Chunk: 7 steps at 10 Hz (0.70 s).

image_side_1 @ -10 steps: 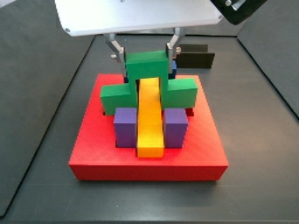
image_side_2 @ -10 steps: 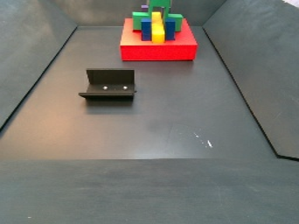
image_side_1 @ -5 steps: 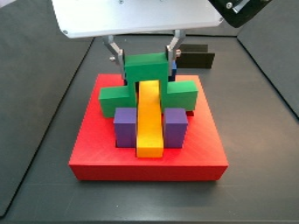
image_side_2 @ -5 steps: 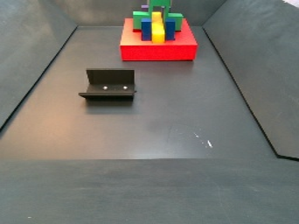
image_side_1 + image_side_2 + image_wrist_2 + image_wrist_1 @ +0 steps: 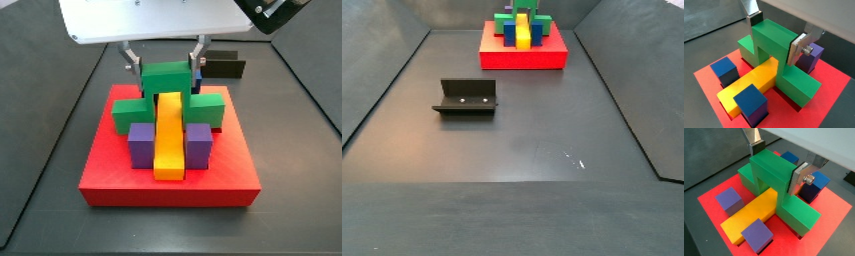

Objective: Pick up the green object. Move up. Place the green object on the fixture. Regrasp the green object. Move to above the board. Insert the green object.
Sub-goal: Insert the green object.

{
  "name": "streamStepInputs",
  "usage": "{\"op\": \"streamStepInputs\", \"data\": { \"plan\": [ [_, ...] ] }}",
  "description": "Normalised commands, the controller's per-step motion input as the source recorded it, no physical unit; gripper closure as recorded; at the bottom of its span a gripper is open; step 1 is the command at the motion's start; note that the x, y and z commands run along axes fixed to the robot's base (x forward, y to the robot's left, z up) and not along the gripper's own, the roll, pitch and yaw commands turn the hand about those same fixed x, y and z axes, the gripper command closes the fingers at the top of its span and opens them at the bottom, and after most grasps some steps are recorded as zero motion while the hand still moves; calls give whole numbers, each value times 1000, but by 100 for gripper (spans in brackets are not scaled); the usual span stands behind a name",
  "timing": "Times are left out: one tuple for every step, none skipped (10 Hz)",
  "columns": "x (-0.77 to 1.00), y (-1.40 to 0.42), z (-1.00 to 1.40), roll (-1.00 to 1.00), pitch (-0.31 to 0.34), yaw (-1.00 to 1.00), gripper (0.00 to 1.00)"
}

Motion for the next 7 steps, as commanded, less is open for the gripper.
{"op": "streamStepInputs", "data": {
  "plan": [
    [0,0,-260,69,0,-106,100],
    [0,0,-257,64,0,-100,100],
    [0,0,-229,66,0,-80,100],
    [0,0,-226,79,0,-20,100],
    [14,0,-226,74,0,0,100],
    [74,74,-137,73,0,0,100],
    [51,80,-91,77,0,0,100]
  ]
}}
